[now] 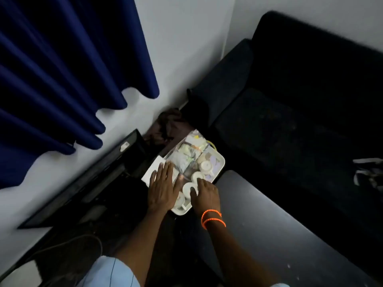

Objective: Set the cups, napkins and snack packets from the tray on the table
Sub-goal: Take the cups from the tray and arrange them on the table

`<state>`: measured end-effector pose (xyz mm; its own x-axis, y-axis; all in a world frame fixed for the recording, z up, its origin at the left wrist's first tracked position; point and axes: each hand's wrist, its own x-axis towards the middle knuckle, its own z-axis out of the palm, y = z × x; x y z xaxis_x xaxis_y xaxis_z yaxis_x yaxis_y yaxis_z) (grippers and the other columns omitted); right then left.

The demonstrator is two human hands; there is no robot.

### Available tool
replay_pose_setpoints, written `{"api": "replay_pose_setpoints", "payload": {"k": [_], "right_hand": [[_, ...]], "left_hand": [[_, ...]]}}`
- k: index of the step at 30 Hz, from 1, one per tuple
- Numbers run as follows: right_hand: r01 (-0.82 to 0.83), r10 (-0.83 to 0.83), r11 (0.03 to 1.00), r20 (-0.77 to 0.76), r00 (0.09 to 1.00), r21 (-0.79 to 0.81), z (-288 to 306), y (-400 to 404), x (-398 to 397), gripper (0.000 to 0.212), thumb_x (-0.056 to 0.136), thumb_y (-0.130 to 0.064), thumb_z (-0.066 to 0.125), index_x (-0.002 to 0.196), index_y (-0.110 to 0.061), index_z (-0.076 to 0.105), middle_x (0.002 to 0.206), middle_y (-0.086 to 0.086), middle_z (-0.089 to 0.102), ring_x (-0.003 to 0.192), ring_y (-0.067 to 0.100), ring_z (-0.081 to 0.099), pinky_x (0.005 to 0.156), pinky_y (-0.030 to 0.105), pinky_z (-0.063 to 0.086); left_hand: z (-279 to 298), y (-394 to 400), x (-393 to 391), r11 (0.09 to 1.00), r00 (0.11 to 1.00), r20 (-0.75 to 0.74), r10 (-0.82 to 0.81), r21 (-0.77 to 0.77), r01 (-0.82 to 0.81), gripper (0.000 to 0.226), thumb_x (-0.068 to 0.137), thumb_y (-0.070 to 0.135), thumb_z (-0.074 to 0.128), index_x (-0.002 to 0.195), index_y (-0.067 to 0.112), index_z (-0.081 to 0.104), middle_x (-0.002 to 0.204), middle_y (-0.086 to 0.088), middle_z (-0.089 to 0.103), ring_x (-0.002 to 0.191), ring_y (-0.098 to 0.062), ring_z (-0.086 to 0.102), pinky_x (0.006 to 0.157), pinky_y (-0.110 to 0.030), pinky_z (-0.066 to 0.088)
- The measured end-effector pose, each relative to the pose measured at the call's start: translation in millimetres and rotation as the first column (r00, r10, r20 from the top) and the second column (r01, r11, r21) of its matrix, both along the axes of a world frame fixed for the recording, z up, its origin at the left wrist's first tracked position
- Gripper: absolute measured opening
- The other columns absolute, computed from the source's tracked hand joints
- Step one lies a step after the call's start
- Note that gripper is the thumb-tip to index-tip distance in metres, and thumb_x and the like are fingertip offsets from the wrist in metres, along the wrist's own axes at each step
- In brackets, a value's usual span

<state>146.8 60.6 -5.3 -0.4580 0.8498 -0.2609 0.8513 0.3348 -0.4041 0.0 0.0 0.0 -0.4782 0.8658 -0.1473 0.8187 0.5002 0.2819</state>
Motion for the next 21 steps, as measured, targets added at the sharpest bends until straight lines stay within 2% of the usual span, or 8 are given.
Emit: {"api": "replay_pose_setpoints", "payload": {"k": [3, 5, 6, 8, 13, 16, 19, 21], "right_hand": [[-0.041, 0.05, 0.995, 0.097, 0.994, -0.092, -38.1, -24.9, -12.5, 0.025, 0.089, -0.023, 0.054, 0.104, -0.01, 0.07, 0.104, 0.012, 0.074, 0.105, 0.035, 0.065, 0.096, 0.038, 0.043], [-0.022, 0.05, 0.982, 0.146, 0.988, -0.188, -60.9, -45.1, -16.4, 0.022, 0.086, -0.02, 0.055, 0.098, -0.011, 0.07, 0.102, 0.011, 0.074, 0.106, 0.034, 0.063, 0.096, 0.037, 0.042], [-0.012, 0.048, 0.974, 0.15, 0.988, -0.226, -72.3, -54.2, -17.0, 0.022, 0.087, -0.021, 0.054, 0.101, -0.012, 0.07, 0.106, 0.01, 0.073, 0.109, 0.032, 0.061, 0.098, 0.038, 0.04], [0.033, 0.016, 0.959, 0.169, 0.985, -0.282, -90.2, -65.2, -19.6, 0.027, 0.091, -0.025, 0.055, 0.113, -0.015, 0.067, 0.116, 0.007, 0.069, 0.117, 0.029, 0.056, 0.102, 0.04, 0.039], [0.174, -0.157, 0.912, 0.075, 0.985, -0.371, -93.8, -71.9, -27.7, 0.045, 0.091, -0.031, 0.058, 0.133, -0.017, 0.059, 0.135, 0.006, 0.061, 0.129, 0.028, 0.048, 0.108, 0.045, 0.034], [0.269, -0.252, 0.853, 0.098, 0.963, -0.448, -128.2, -73.8, -29.7, 0.056, 0.09, -0.034, 0.059, 0.144, -0.02, 0.053, 0.142, 0.005, 0.055, 0.133, 0.029, 0.044, 0.112, 0.049, 0.031], [0.339, -0.375, 0.791, 0.034, 0.926, -0.509, -128.5, -71.6, -35.0, 0.048, 0.091, -0.031, 0.062, 0.138, -0.023, 0.061, 0.141, 0.005, 0.055, 0.134, 0.029, 0.045, 0.11, 0.046, 0.036], [0.389, -0.507, 0.734, -0.068, 0.859, -0.557, -130.8, -69.9, -38.7, 0.039, 0.091, -0.023, 0.065, 0.129, -0.017, 0.07, 0.136, 0.008, 0.057, 0.13, 0.027, 0.049, 0.109, 0.038, 0.041]], "left_hand": [[-36.8, -14.9, -9.2, 0.985, 0.995, 0.076, 0.066, -0.166, -0.053, 0.066, 0.106, 0.057, 0.025, 0.148, 0.014, 0.051, 0.159, -0.008, 0.047, 0.148, -0.025, 0.04, 0.12, -0.041, 0.032], [-61.2, -27.6, -10.9, 0.967, 0.982, 0.154, 0.105, -0.246, -0.065, 0.064, 0.106, 0.056, 0.025, 0.127, 0.012, 0.066, 0.137, -0.011, 0.062, 0.129, -0.029, 0.053, 0.109, -0.042, 0.042], [-70.5, -33.6, -10.1, 0.96, 0.965, 0.228, 0.13, -0.274, -0.064, 0.065, 0.106, 0.057, 0.025, 0.121, 0.011, 0.068, 0.131, -0.013, 0.065, 0.124, -0.03, 0.055, 0.107, -0.043, 0.043], [-84.5, -38.7, -12.3, 0.94, 0.918, 0.352, 0.183, -0.335, -0.059, 0.063, 0.106, 0.057, 0.026, 0.124, 0.012, 0.065, 0.129, -0.015, 0.064, 0.123, -0.033, 0.056, 0.105, -0.046, 0.045], [-85.4, -29.7, -21.4, 0.942, 0.773, 0.558, 0.302, -0.301, -0.15, 0.057, 0.107, 0.056, 0.03, 0.138, 0.019, 0.061, 0.136, -0.015, 0.065, 0.126, -0.035, 0.06, 0.107, -0.047, 0.047], [-124.8, -21.1, -21.1, 0.915, 0.671, 0.633, 0.386, -0.355, -0.192, 0.057, 0.106, 0.056, 0.036, 0.133, 0.017, 0.066, 0.131, -0.016, 0.068, 0.121, -0.036, 0.063, 0.106, -0.05, 0.05], [-124.7, -15.0, -19.4, 0.835, 0.514, 0.662, 0.546, -0.376, -0.403, 0.059, 0.101, 0.057, 0.048, 0.121, 0.006, 0.069, 0.12, -0.02, 0.07, 0.11, -0.04, 0.067, 0.092, -0.057, 0.059], [-126.4, -13.5, -18.9, 0.757, 0.401, 0.671, 0.624, -0.392, -0.523, 0.059, 0.096, 0.059, 0.059, 0.116, 0.004, 0.068, 0.116, -0.018, 0.069, 0.108, -0.038, 0.068, 0.087, -0.057, 0.062]]}}
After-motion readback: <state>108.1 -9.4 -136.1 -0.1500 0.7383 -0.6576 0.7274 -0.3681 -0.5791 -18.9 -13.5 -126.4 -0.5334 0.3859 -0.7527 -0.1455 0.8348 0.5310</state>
